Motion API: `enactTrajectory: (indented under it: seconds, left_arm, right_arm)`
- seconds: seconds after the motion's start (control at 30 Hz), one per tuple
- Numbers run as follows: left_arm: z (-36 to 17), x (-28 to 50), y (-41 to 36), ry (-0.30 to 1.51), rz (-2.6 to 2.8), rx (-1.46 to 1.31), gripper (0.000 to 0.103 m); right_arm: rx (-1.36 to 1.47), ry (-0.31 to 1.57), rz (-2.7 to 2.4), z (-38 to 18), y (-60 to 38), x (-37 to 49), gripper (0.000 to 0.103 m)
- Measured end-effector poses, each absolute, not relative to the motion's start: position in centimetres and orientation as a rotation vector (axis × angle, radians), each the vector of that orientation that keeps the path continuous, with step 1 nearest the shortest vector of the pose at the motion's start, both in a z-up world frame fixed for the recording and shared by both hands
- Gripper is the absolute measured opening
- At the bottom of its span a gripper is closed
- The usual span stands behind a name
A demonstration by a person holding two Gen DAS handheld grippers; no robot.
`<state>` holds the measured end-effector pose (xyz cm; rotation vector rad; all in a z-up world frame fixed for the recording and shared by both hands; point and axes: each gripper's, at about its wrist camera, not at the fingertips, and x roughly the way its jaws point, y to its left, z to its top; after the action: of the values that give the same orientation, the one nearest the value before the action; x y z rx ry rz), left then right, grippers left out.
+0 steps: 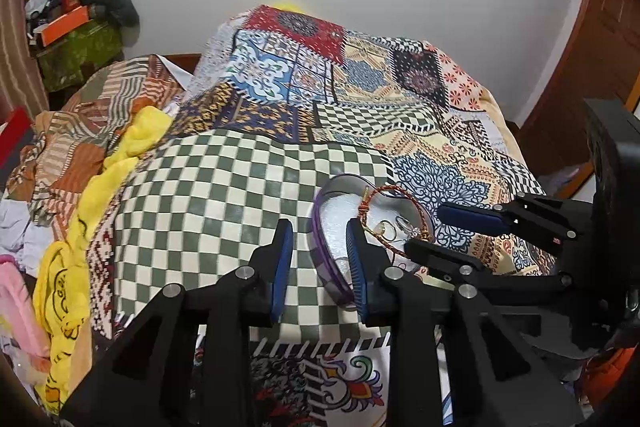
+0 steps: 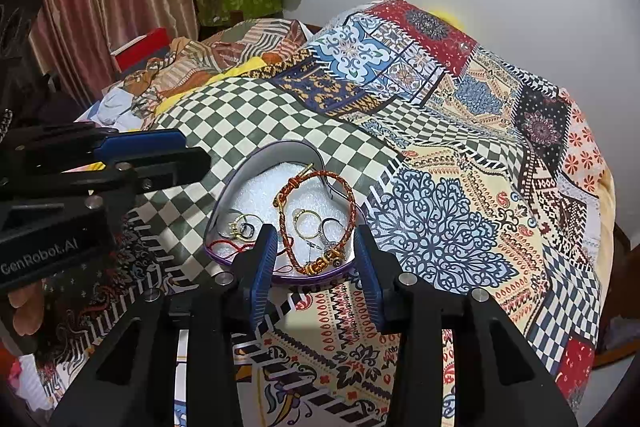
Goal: Organize jewelry
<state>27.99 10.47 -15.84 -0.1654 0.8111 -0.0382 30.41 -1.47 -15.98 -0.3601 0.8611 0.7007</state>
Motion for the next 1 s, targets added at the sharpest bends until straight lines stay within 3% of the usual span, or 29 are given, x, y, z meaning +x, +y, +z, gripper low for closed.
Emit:
enactTrajectory:
  seconds: [0.4, 0.8, 1.0]
  left_arm:
    - [-10.2, 23.2, 9.1, 0.689, -0.016, -0.129, 0.026]
    - [1.1, 10.9, 6.5, 0.345, -0.025, -0.103, 0.026]
    - [3.5, 4.6, 5.6, 0.200, -0.025, -0.085, 0.039]
  right_arm:
    - [-0.317, 0.684, 0.638, -9.0, -4.3, 25.5, 0.036]
    - [-0.136, 0.302, 0.572, 3.2, -10.2, 13.8, 0.036]
    - [-0.086, 0.176, 0.556, 5.1, -11.3, 8.6, 0.036]
